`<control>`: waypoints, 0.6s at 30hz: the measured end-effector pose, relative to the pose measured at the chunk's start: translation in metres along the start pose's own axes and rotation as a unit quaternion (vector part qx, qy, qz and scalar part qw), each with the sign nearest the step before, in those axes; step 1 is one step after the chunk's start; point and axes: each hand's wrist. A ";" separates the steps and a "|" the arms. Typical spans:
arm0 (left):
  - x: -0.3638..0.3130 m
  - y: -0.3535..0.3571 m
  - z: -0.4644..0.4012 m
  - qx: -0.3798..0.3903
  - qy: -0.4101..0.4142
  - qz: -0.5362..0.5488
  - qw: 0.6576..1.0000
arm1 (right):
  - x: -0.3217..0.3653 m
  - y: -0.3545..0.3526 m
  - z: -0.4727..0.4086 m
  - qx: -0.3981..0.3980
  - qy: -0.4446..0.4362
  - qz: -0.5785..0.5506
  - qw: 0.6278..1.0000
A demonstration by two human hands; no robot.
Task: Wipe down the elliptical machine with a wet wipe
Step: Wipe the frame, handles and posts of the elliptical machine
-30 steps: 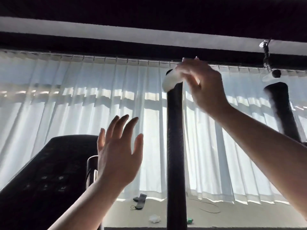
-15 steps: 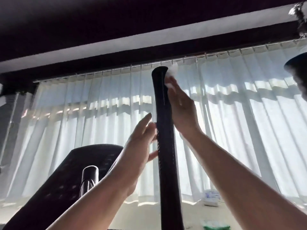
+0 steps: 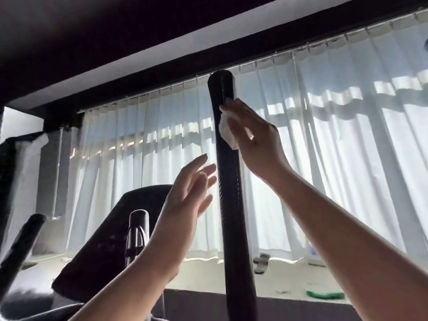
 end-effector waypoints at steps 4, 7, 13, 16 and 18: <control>0.014 -0.008 0.029 -0.058 -0.026 0.020 0.998 | -0.020 0.001 0.044 0.077 -0.009 -0.032 0.997; 0.022 -0.001 0.047 -0.051 -0.077 0.037 0.995 | -0.021 0.003 0.115 0.072 0.021 -0.058 0.996; 0.024 0.005 0.055 -0.059 -0.111 0.094 0.988 | -0.023 -0.007 0.247 0.081 -0.017 0.011 0.997; 0.025 0.000 0.066 -0.041 -0.113 0.083 0.989 | -0.019 -0.024 0.238 0.109 -0.059 0.056 0.991; 0.027 -0.004 0.077 -0.045 -0.111 0.061 0.991 | -0.011 -0.022 0.199 0.090 -0.072 0.073 0.991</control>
Point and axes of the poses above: each hand's wrist, its own z-axis away from the middle knuckle, its own y-axis out of the palm, x = y × z, and after that the axes turned 14 degrees about y, right-handed
